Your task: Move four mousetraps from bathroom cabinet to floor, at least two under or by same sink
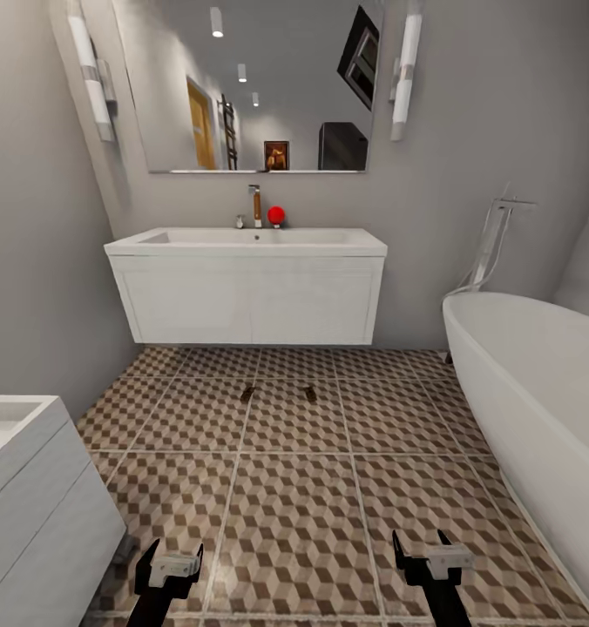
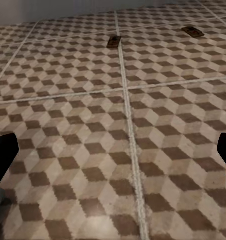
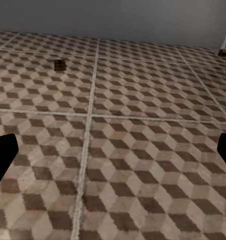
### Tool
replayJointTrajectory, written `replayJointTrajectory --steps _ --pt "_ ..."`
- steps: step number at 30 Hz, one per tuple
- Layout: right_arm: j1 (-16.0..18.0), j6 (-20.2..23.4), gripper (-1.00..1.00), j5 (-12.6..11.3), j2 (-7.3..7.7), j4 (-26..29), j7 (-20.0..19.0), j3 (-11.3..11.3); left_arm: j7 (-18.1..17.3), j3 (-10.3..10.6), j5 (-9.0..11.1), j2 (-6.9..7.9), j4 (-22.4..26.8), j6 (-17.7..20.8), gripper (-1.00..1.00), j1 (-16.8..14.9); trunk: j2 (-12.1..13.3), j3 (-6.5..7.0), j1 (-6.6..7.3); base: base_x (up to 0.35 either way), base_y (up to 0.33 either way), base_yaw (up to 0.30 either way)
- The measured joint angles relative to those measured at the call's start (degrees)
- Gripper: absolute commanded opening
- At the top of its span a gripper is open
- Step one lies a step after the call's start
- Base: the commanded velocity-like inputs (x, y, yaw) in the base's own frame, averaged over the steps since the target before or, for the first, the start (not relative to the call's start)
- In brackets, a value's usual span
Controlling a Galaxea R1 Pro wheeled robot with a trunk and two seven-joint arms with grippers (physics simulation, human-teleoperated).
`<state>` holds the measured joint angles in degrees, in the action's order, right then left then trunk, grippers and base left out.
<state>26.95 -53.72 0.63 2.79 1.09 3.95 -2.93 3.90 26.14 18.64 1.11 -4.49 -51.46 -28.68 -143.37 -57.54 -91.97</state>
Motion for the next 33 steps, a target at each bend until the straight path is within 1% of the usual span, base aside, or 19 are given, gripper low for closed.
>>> replayJointTrajectory --steps 9,14,21,33 --pt "0.0 0.0 1.0 0.0 -0.06 0.0 0.0 0.0 0.0 0.0 0.0 -0.04 0.0 0.1 1.0 0.1 0.1 2.0 0.23 0.0 0.0 0.0" --pt "0.0 0.0 1.0 0.0 0.0 0.0 0.0 0.0 0.0 -0.1 0.0 -0.2 0.1 0.4 1.0 0.1 0.1 2.0 0.23 0.0 0.0 0.0" --pt "0.0 0.1 1.0 0.0 0.01 0.0 0.0 0.0 0.0 0.0 0.0 -0.86 0.1 3.7 1.0 0.1 0.1 2.0 0.23 0.0 0.0 0.0" --pt "0.0 0.6 1.0 0.0 0.1 0.0 0.1 0.0 0.0 -0.1 0.0 -1.19 0.1 5.5 1.0 0.1 0.1 2.0 0.23 0.0 0.0 0.0"
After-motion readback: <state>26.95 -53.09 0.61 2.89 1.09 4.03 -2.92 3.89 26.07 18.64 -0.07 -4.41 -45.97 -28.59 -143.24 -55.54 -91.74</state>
